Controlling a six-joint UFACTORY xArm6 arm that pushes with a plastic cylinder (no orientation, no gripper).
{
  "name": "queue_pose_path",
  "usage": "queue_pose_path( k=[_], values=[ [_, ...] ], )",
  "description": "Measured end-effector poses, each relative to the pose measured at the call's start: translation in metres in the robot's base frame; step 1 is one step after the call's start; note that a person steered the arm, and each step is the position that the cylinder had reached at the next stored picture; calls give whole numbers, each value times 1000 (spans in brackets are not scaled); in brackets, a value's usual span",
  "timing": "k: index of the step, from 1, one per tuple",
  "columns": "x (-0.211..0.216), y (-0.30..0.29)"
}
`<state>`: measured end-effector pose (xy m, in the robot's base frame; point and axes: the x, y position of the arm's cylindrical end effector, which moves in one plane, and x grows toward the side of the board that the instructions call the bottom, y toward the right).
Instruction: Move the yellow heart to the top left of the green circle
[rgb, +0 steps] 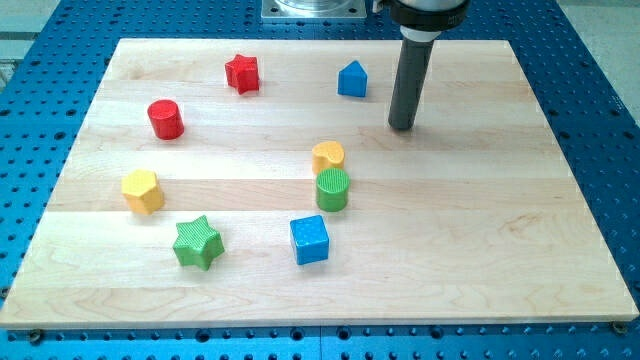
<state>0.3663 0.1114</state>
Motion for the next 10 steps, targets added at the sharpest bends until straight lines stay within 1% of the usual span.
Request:
queue_pose_path(
  k=[6,7,8,10],
  values=[
    [-2,3],
    [14,3],
    [55,-14],
    [63,-86]
  ],
)
